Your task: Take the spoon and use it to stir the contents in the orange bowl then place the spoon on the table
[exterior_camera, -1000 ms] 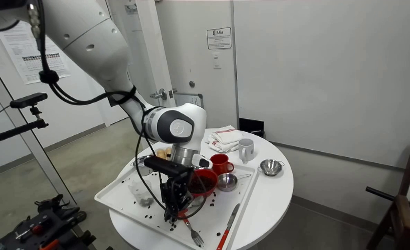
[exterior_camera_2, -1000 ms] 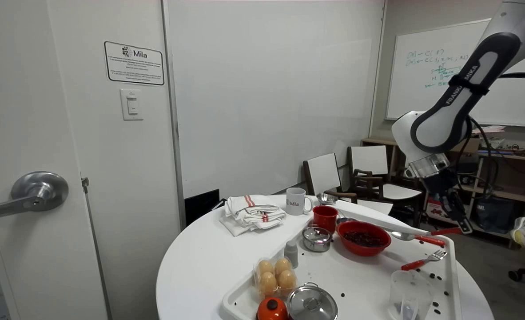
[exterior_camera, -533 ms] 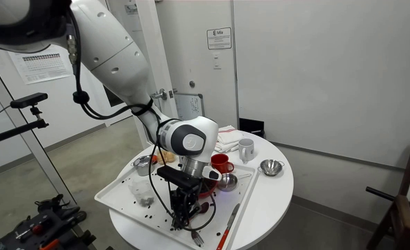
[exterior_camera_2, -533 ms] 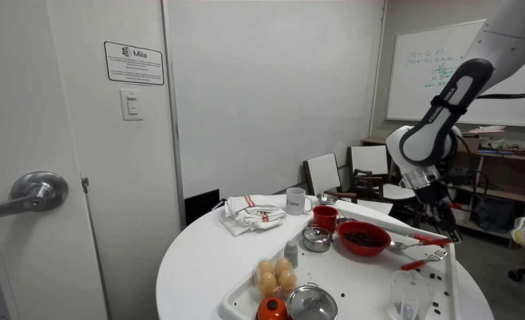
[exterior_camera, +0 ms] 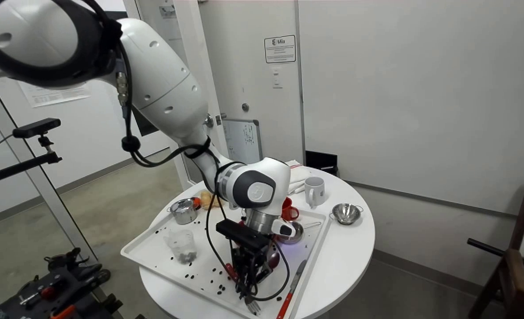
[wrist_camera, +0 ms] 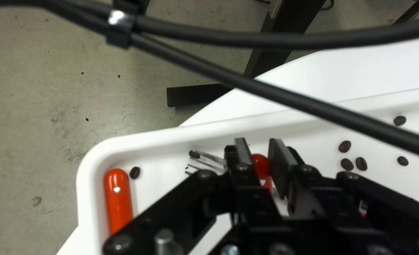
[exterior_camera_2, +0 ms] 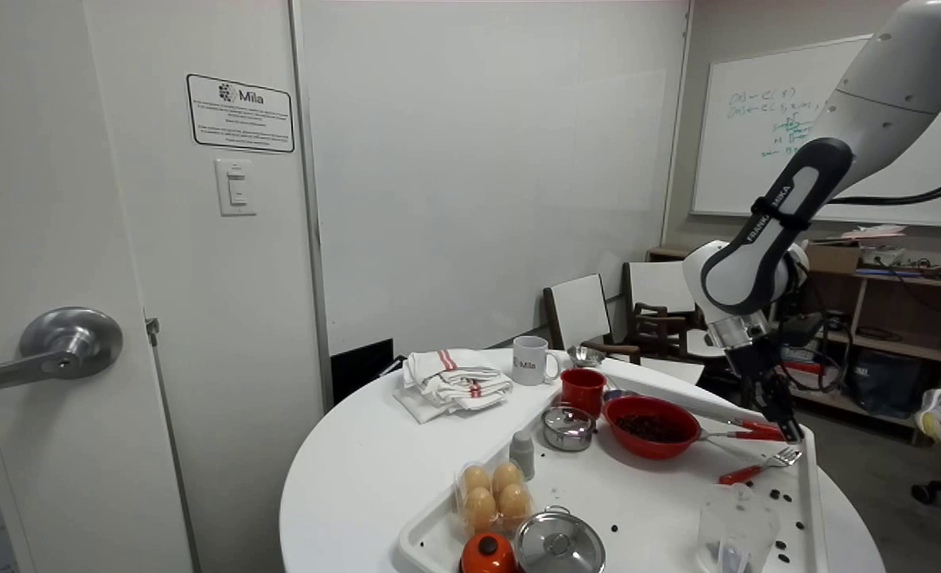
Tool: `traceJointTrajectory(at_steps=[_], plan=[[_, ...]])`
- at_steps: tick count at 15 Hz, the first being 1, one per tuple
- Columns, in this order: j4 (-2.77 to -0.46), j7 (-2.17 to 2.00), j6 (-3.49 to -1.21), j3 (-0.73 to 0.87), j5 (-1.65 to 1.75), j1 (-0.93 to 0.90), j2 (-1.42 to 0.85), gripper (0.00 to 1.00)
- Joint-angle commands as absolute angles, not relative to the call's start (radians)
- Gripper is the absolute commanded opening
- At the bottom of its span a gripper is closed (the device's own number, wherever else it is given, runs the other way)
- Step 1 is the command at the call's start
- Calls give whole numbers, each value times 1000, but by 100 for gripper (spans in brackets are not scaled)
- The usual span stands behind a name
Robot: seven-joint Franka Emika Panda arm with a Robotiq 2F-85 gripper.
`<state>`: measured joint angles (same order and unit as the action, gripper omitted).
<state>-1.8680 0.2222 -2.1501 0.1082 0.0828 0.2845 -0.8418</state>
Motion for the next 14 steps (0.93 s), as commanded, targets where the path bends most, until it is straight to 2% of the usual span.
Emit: traceJointTrajectory(at_steps=[1, 4, 5, 6, 14], plan=[[-1792, 240, -2169, 105, 84, 283, -911, 7], [-1752, 247, -2162, 101, 83, 285, -943, 12], [-1740, 252, -2159, 99, 83, 286, -951, 36], [-1730, 260, -2156, 97, 85, 287, -959, 45], [-1725, 274, -2158, 94, 82, 283, -961, 99]])
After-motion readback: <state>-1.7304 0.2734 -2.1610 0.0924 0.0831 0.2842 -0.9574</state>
